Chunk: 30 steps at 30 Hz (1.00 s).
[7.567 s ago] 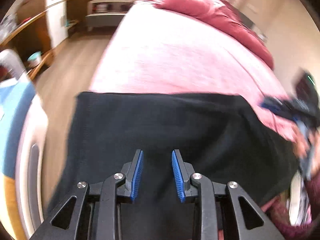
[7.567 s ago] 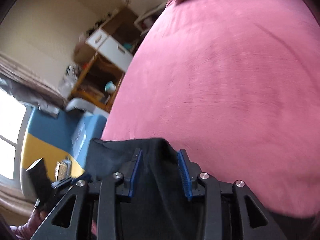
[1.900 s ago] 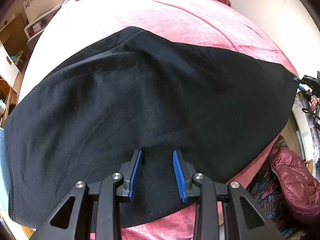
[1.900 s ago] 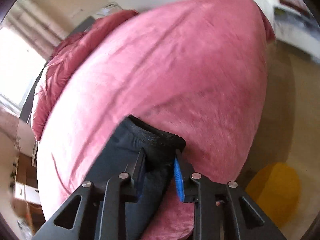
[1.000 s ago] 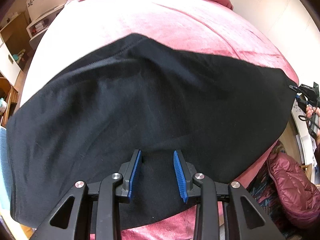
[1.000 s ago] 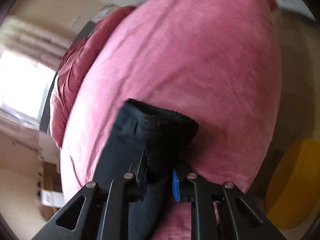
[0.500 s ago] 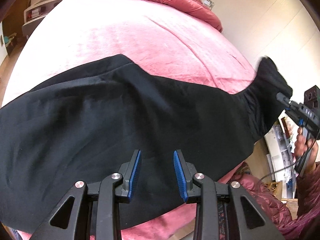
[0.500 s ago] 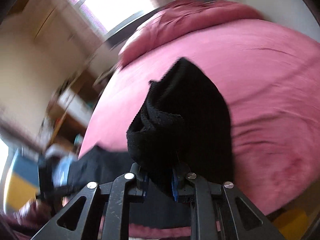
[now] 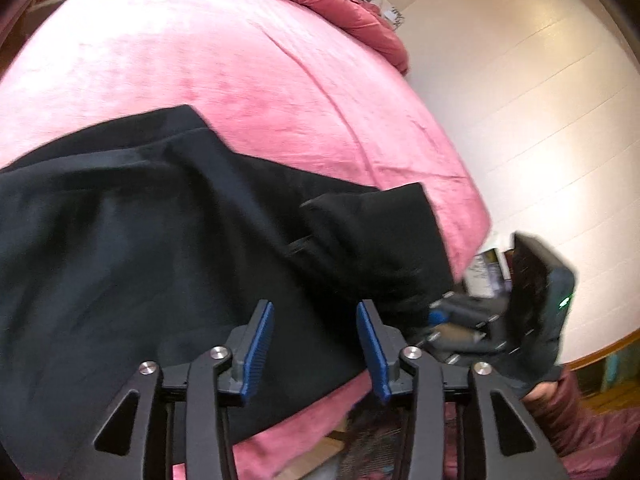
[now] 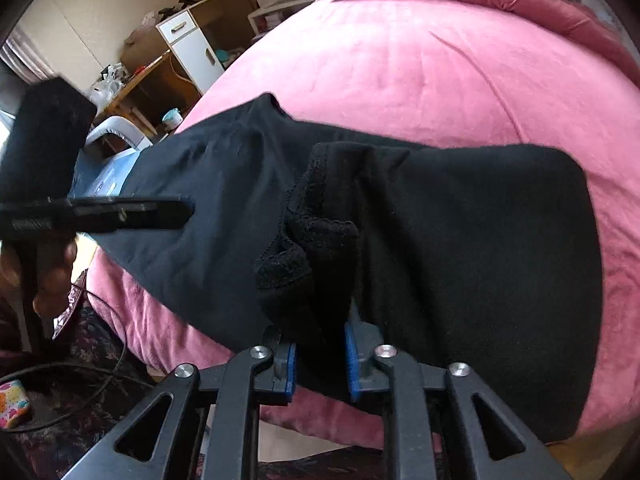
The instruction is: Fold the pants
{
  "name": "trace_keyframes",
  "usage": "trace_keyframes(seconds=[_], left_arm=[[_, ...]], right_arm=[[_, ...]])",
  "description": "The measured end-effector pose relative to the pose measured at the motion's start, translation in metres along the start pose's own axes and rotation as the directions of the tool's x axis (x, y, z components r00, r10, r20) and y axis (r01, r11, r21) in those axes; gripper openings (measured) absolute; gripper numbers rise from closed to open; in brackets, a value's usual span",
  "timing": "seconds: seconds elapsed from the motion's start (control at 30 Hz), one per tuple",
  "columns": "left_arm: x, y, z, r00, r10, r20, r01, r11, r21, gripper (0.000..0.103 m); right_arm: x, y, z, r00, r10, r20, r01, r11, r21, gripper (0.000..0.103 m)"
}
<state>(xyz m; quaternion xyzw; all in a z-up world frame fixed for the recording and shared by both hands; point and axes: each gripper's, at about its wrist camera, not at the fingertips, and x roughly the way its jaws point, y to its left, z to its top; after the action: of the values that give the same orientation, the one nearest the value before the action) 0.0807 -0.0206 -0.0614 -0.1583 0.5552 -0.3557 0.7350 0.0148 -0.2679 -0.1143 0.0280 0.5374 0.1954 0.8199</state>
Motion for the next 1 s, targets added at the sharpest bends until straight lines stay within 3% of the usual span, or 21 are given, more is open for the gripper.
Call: trace_keyframes(seconds=[0.03, 0.1, 0.17, 0.3, 0.47, 0.57, 0.6, 0.7, 0.73, 0.87, 1.0], left_arm=[[0.004, -0.001, 0.002, 0.999, -0.030, -0.014, 0.030, 0.999, -0.014, 0.052], [0.012, -0.003, 0.008, 0.995, -0.085, -0.041, 0.083, 0.995, -0.051, 0.055], [0.023, -0.002, 0.014, 0.989, -0.133, -0.070, 0.126, 0.987, -0.097, 0.057], [0.049, 0.000, 0.020, 0.975, -0.190, -0.113, 0.166, 0.968, -0.190, 0.058], [0.068, -0.003, 0.022, 0.977, -0.163, -0.139, 0.132, 0.969, -0.209, 0.058], [0.081, -0.009, 0.020, 0.975, -0.142, -0.169, 0.110, 0.976, -0.189, 0.049], [0.085, -0.012, 0.019, 0.977, -0.129, -0.172, 0.099, 0.980, -0.174, 0.035], [0.092, -0.021, 0.019, 0.981, -0.088, -0.175, 0.063, 0.988, -0.144, 0.019], [0.093, -0.024, 0.020, 0.983, -0.074, -0.168, 0.051, 0.990, -0.134, 0.013], [0.067, -0.039, 0.024, 0.994, -0.077, -0.072, 0.073, 0.995, -0.062, 0.011], [0.025, -0.063, 0.045, 0.980, -0.189, 0.066, 0.190, 0.982, -0.010, 0.011]], right_arm=[[0.001, 0.000, -0.003, 1.000, 0.007, -0.004, -0.007, 1.000, 0.004, 0.025], [-0.002, -0.001, -0.007, 0.999, 0.047, -0.010, -0.047, 0.999, 0.027, 0.046], [-0.013, -0.005, -0.013, 0.994, 0.105, -0.008, -0.105, 0.993, 0.048, 0.053], [-0.047, -0.019, -0.032, 0.990, 0.138, 0.024, -0.139, 0.986, 0.087, 0.053], [-0.095, -0.067, -0.064, 0.999, -0.005, 0.042, -0.004, 0.978, 0.210, 0.053], [-0.107, -0.098, -0.090, 0.994, -0.107, 0.019, 0.096, 0.949, 0.301, 0.053], [-0.108, -0.109, -0.099, 0.991, -0.137, 0.006, 0.127, 0.931, 0.341, 0.053], [-0.105, -0.129, -0.115, 0.982, -0.188, -0.018, 0.179, 0.895, 0.410, 0.053], [-0.105, -0.135, -0.117, 0.981, -0.191, -0.020, 0.181, 0.886, 0.427, 0.053], [-0.091, -0.143, -0.115, 0.984, -0.176, 0.002, 0.153, 0.866, 0.475, 0.053], [-0.081, -0.136, -0.099, 0.986, -0.160, 0.035, 0.126, 0.879, 0.460, 0.053]])
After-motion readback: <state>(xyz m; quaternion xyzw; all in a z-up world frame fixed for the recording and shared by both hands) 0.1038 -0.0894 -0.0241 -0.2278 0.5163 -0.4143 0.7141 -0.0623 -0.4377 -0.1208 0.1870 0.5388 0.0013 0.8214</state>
